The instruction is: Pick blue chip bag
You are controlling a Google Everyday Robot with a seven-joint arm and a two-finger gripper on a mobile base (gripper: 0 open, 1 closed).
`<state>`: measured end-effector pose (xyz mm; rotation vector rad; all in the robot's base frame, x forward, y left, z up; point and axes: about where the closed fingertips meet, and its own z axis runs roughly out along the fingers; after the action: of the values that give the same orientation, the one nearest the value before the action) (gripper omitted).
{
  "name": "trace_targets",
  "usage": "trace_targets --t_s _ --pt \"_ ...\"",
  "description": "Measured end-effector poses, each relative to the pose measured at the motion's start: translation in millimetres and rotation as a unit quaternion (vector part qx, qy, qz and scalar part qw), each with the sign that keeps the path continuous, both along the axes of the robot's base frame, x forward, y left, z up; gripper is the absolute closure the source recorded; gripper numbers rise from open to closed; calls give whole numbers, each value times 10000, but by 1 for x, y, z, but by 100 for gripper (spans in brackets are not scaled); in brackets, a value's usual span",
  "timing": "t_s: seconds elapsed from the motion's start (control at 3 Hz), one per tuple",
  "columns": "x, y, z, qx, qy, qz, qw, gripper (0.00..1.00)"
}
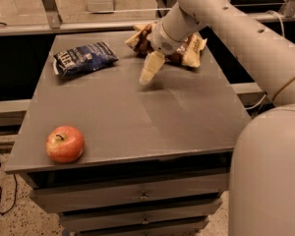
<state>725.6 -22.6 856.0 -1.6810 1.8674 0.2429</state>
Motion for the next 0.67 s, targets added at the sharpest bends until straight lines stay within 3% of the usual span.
trace_targets --t_s 0.33,0.67 --pt "36 24 15 684 -15 -209 9974 0" --pt "58 44 27 1379 85 -467 9893 0"
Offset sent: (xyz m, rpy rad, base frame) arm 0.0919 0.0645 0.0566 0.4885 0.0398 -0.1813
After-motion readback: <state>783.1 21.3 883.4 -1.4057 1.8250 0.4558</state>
